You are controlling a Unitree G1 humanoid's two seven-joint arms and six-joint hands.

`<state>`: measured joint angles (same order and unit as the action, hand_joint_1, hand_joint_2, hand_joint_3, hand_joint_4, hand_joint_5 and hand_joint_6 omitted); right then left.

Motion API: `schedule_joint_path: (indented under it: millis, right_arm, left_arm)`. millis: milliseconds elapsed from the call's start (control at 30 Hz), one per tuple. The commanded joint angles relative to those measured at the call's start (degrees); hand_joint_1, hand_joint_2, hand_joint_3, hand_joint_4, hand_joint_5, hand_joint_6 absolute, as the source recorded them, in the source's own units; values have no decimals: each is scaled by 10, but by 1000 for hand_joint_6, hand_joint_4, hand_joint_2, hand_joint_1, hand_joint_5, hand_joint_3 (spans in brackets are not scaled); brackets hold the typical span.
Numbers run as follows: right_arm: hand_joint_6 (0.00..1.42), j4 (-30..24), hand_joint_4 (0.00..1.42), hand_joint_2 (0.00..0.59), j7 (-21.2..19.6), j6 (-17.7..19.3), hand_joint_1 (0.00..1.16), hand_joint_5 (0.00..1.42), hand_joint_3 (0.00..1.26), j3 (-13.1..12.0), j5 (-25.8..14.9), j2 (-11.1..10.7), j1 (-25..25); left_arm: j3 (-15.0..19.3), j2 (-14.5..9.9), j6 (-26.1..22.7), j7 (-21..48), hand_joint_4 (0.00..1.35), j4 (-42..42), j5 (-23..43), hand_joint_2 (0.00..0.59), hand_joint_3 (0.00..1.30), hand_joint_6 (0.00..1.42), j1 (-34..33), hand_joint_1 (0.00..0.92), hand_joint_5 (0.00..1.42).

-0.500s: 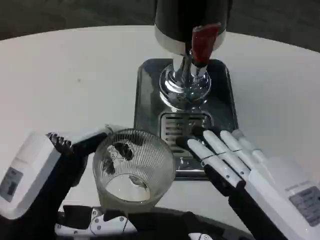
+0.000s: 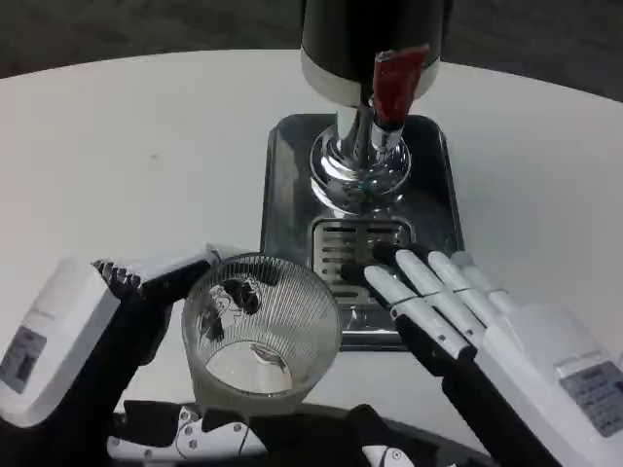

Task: Grasp the cup under the faucet to collect the drink, then remove the cup.

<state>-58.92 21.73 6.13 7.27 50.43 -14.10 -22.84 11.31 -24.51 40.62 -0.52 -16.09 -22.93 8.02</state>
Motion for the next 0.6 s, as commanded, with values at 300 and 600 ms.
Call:
schedule_joint_path:
  millis: [300,600]
  right_arm:
    - [0,-11,0,449,10,9,379,0,83,-10,25,28,-35]
    - [0,-11,0,449,2,37,380,0,83,-23,42,69,-52]
  left_arm:
    - [-8,22,-21,-37,1057,84,-32,131,912,1353,-96,487,1245]
    - [-42,15,-18,-101,1057,219,-94,130,907,1353,-203,487,1245]
